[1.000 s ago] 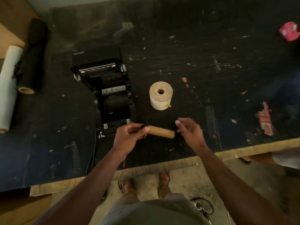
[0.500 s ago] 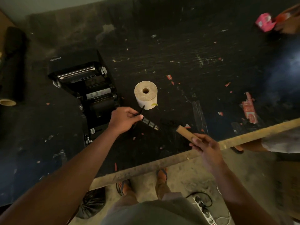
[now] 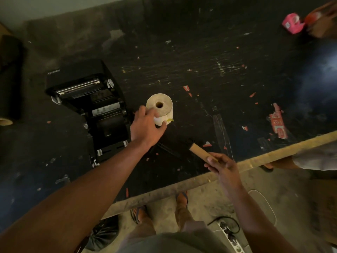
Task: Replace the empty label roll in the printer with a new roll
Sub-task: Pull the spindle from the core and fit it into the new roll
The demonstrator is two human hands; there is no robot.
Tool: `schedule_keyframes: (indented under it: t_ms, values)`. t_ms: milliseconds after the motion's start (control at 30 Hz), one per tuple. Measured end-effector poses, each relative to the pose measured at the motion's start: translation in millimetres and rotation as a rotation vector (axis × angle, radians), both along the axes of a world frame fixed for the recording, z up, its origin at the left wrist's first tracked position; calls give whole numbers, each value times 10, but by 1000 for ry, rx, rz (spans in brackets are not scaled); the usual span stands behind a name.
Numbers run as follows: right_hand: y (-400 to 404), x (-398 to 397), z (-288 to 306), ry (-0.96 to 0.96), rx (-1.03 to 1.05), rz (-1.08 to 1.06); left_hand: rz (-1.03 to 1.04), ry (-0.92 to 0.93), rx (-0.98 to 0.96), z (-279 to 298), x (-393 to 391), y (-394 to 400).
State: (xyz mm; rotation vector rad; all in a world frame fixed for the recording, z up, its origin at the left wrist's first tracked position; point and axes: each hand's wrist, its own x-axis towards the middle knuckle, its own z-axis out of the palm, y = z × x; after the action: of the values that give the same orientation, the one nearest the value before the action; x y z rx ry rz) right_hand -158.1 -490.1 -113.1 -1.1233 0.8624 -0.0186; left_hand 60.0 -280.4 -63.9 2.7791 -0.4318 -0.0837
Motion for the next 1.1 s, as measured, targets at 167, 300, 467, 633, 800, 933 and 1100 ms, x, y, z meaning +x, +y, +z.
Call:
schedule_keyframes:
  t_ms: [167,300,467,633,800,933,1100]
  values:
    - [47,-25,7,16,-73,29,2,62,146,133,280,-297]
    - [108,30,-69,67,-331,87,21,152,229,90,445,-428]
    - [306,335,-206,116,-706,269,16,157,164,50,545,-359]
    - [440,516,-260,152,-1073,442,169,256,-92,80,639,-107]
    - [505,960,158,-51,-1069,353,369,372,-485,240,502,161]
    - [688,1403,618,-288,-972,379,438,395,-581,401,262,281]
    - [845,1482,843,-378,-1060,452,481,388,-637,473,8,411]
